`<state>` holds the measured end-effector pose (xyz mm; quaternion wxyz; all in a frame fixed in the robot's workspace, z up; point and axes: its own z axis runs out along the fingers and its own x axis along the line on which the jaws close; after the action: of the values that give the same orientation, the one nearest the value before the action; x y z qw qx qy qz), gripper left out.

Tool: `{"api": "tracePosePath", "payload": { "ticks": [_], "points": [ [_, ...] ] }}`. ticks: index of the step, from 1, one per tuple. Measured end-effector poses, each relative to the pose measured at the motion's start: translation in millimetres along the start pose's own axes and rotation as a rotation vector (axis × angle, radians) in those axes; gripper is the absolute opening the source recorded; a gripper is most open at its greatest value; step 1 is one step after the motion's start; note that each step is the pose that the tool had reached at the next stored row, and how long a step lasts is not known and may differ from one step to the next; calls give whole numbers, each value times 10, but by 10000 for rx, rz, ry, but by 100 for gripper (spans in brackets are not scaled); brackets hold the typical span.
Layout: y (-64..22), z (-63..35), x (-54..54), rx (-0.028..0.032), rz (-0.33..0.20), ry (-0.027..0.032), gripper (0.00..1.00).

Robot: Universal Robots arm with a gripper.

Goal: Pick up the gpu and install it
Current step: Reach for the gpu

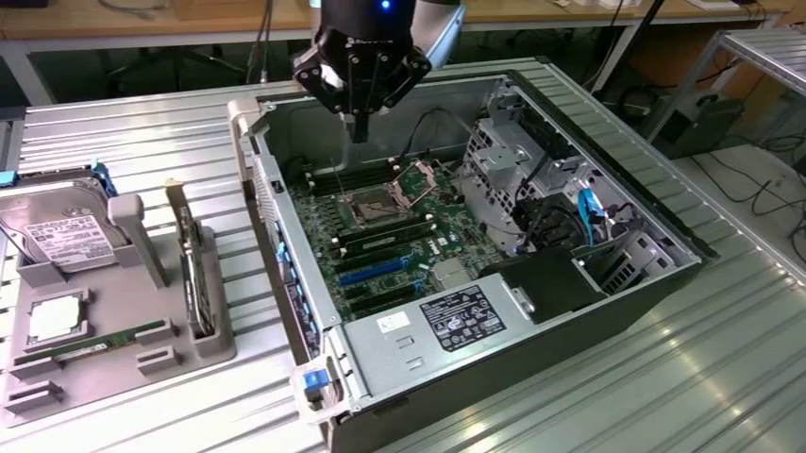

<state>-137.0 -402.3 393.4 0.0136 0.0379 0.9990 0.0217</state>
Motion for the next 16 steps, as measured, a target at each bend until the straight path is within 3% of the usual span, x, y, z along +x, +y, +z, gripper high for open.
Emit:
{"api": "tracePosePath", "payload": {
  "ticks": [8,11,16],
  "points": [
    [-103,-13,359,-2,-2,-5,11],
    [-168,-22,609,-2,0,-6,11],
    [-216,-28,826,-2,0,-7,11]
  ]
}}
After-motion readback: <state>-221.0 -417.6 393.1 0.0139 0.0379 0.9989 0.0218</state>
